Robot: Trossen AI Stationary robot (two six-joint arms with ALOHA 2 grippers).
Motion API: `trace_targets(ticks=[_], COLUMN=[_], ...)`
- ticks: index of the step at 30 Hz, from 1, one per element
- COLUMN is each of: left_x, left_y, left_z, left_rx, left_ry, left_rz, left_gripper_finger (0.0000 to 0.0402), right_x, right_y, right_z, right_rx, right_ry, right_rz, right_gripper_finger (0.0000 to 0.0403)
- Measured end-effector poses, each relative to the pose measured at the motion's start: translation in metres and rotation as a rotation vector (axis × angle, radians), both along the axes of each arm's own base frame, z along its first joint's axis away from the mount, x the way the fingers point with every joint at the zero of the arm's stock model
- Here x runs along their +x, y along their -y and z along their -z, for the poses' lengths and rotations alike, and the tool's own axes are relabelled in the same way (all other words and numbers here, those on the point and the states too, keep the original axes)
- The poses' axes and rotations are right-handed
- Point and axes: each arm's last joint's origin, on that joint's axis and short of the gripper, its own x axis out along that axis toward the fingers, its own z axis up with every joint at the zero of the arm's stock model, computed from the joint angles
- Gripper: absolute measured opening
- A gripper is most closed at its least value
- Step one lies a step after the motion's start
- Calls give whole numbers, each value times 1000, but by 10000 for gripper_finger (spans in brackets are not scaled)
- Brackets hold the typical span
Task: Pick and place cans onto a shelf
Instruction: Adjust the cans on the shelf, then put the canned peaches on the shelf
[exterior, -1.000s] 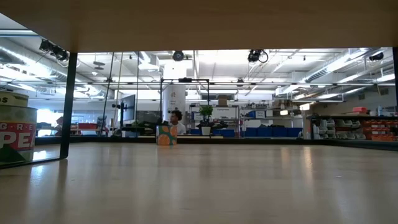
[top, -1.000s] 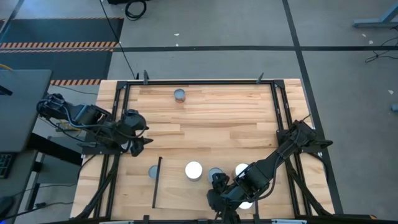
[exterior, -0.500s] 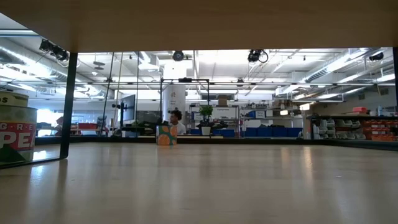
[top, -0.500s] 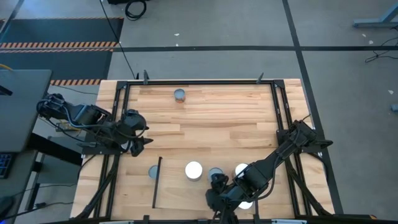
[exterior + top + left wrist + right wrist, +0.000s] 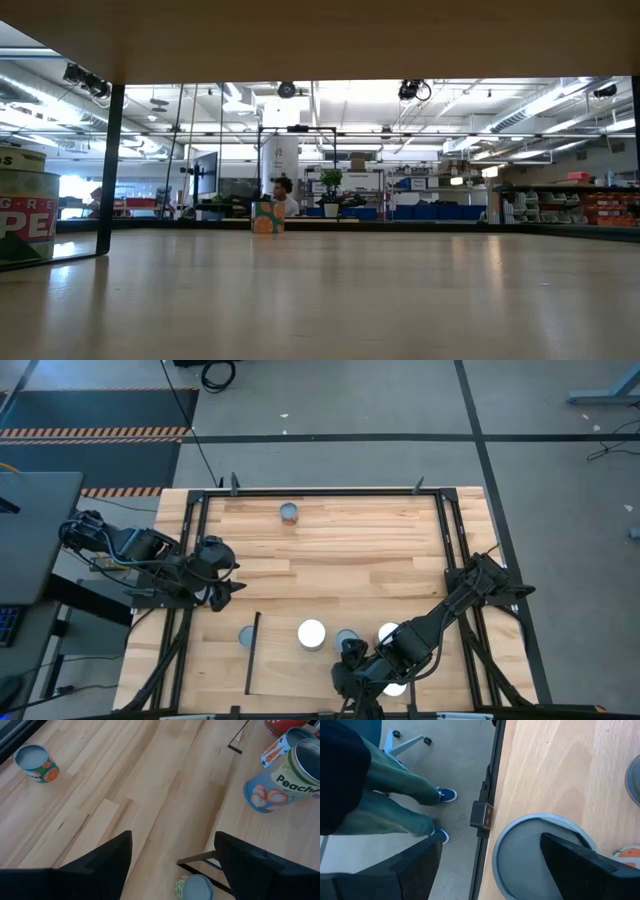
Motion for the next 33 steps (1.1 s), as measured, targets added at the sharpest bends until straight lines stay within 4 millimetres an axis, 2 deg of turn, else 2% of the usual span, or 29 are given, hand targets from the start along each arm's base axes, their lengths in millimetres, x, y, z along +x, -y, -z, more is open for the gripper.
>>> trace_targets(ticks=[7, 10, 15, 19, 23, 26, 29, 33], left_x=[0, -2, -6, -15, -27, -34, -32, -29], left_y=[0, -1, -2, -5, -10, -14, -17, -21], left_z=[0, 1, 5, 11, 17, 21, 39, 83], left_rx=[1, 10, 21, 12, 7, 0, -63, -140], left_ry=[-1, -23, -88, -216, -349, -413, -505, -696], left_rz=[0, 0, 13, 30, -39, -116, -169, -212], left_gripper_finger=[286, 286, 286, 286, 290, 309, 332, 355], right_x=[0, -2, -4, -10, -17, -18, -18, -18], right_y=[0, 2, 5, 12, 21, 24, 26, 30], right_z=[-1, -8, -38, -60, -80, -92, -97, -96], right_rx=[12, 20, 35, -7, -66, -88, -118, -153], right_ry=[-6, -8, 63, 92, 146, 209, 248, 249], right_rz=[9, 16, 39, 77, 141, 188, 210, 214], right_gripper_finger=[346, 346, 346, 346, 346, 346, 346, 346])
